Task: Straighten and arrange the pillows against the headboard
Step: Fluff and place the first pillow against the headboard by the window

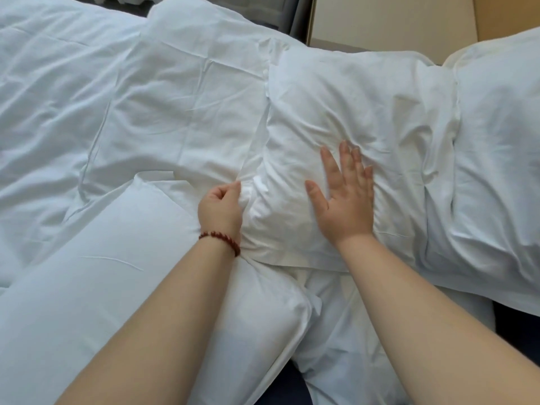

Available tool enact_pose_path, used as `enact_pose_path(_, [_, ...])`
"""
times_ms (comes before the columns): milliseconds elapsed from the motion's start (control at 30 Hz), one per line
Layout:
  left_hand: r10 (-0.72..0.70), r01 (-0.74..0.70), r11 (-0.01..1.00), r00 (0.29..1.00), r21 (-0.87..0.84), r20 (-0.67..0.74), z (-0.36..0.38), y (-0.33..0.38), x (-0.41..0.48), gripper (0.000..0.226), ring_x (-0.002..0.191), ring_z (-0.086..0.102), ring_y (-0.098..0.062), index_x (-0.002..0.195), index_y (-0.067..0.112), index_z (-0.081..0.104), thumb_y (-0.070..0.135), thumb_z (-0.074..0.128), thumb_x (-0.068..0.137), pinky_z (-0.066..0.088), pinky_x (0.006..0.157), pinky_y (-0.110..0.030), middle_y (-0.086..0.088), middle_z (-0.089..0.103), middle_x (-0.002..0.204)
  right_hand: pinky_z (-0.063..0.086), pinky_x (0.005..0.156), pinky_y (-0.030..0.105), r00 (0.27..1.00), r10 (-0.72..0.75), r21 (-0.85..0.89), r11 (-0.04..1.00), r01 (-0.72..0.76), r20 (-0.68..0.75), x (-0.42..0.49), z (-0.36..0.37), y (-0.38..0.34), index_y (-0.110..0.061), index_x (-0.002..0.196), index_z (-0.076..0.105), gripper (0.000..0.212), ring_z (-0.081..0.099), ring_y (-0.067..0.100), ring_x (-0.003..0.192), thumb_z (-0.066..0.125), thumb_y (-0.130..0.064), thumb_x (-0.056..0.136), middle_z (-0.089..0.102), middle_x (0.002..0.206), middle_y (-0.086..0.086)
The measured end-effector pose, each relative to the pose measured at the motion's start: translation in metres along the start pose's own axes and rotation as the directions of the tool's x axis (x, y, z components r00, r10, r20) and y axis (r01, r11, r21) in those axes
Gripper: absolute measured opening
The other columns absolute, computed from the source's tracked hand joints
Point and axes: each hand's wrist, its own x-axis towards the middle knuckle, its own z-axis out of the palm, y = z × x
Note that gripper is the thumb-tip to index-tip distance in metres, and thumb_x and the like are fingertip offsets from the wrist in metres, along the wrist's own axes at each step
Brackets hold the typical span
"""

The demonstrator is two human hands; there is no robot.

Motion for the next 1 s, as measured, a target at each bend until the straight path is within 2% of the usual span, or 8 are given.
enact_pose_path(133, [-0.015, 0.017, 0.997, 0.999, -0.073, 0.029, 0.005, 0.001, 0.011, 0.015, 0.082, 0.067, -0.017, 0.075, 0.022, 0.071, 0.032, 0.069, 0.086, 0.058, 0.085, -0.039, 0.002, 0.071, 0.08, 0.009, 0.12, 0.042, 1.0, -0.002, -0.014, 1.0, 0.001, -0.027, -0.001, -0.001, -0.004, -0.029, 0.151, 0.036, 0.065, 0.018, 0.025, 0.15, 0.037, -0.059, 0.094, 0.026, 0.161, 0.007])
enact_pose_path(267, [-0.019, 0.017, 1.0, 0.985, 0.012, 0.174, 0.015, 0.028, 0.036, 0.045, 0.05, 0.044, -0.013, 0.055, 0.024, 0.044, 0.049, 0.072, 0.081, 0.04, 0.048, -0.02, 0.007, 0.043, 0.053, 0.023, 0.111, 0.048, 0.993, -0.02, -0.109, 0.994, 0.008, -0.113, 0.018, -0.007, -0.022, -0.031, 0.145, 0.046, 0.065, 0.037, 0.03, 0.14, 0.041, -0.062, 0.088, 0.041, 0.153, 0.007])
enact_pose_path(400, [-0.062, 0.055, 0.998, 0.94, 0.03, 0.337, 0.043, 0.063, 0.059, 0.048, 0.089, 0.071, -0.027, 0.091, 0.01, 0.073, 0.055, 0.075, 0.074, 0.056, 0.088, -0.042, -0.011, 0.075, 0.095, 0.01, 0.117, 0.047, 0.993, -0.114, -0.182, 0.977, 0.11, -0.015, 0.072, -0.008, -0.037, -0.035, 0.148, 0.039, 0.067, 0.024, 0.027, 0.147, 0.037, -0.065, 0.088, 0.029, 0.16, 0.005])
enact_pose_path(533, [0.037, -0.056, 0.997, 0.949, 0.051, 0.312, 0.064, 0.066, 0.083, 0.022, 0.088, 0.071, -0.035, 0.07, 0.017, 0.075, 0.039, 0.075, 0.073, 0.057, 0.083, -0.053, -0.015, 0.075, 0.087, -0.006, 0.12, 0.043, 0.998, -0.065, -0.18, 0.981, 0.068, 0.022, 0.102, 0.0, -0.02, -0.037, 0.153, 0.027, 0.07, 0.006, 0.022, 0.152, 0.031, -0.066, 0.089, 0.013, 0.165, 0.002])
enact_pose_path(633, [0.091, -0.09, 0.996, 0.991, -0.013, 0.094, 0.066, 0.049, 0.09, 0.025, 0.069, 0.065, -0.027, 0.058, 0.017, 0.067, 0.033, 0.075, 0.076, 0.057, 0.075, -0.043, -0.007, 0.069, 0.067, -0.006, 0.121, 0.035, 0.999, 0.024, -0.087, 0.996, -0.028, -0.039, 0.096, 0.007, 0.0, -0.035, 0.155, 0.022, 0.074, 0.005, 0.022, 0.152, 0.031, -0.068, 0.089, 0.011, 0.165, 0.004])
enact_pose_path(700, [0.059, -0.052, 0.993, 0.996, -0.105, 0.068, 0.068, 0.04, 0.089, 0.028, 0.065, 0.056, -0.02, 0.057, 0.019, 0.065, 0.03, 0.074, 0.081, 0.052, 0.066, -0.037, -0.003, 0.06, 0.064, -0.006, 0.121, 0.032, 0.998, 0.048, -0.032, 0.998, -0.049, -0.051, 0.093, 0.011, 0.009, -0.032, 0.155, 0.022, 0.075, 0.005, 0.022, 0.152, 0.031, -0.068, 0.09, 0.011, 0.165, 0.005])
enact_pose_path(867, [0.009, 0.048, 0.981, 0.958, -0.19, 0.287, 0.076, 0.061, 0.113, 0.016, 0.066, 0.064, -0.018, 0.089, 0.012, 0.074, 0.027, 0.069, 0.088, 0.051, 0.068, -0.031, -0.004, 0.07, 0.075, 0.001, 0.123, 0.034, 0.997, 0.046, 0.094, 0.995, -0.04, -0.069, 0.097, 0.026, 0.018, -0.028, 0.154, 0.027, 0.072, 0.01, 0.023, 0.152, 0.037, -0.061, 0.092, 0.017, 0.164, 0.006])
enact_pose_path(1000, [-0.06, 0.071, 0.997, 0.891, -0.006, 0.449, 0.09, 0.097, 0.128, 0.065, 0.101, 0.067, -0.022, 0.109, 0.012, 0.069, 0.06, 0.077, 0.067, 0.048, 0.099, -0.041, 0.0, 0.072, 0.104, 0.005, 0.123, 0.036, 0.995, 0.037, 0.123, 0.992, -0.025, -0.089, 0.097, 0.035, 0.02, -0.023, 0.154, 0.03, 0.07, 0.013, 0.025, 0.151, 0.039, -0.056, 0.093, 0.02, 0.163, 0.008])
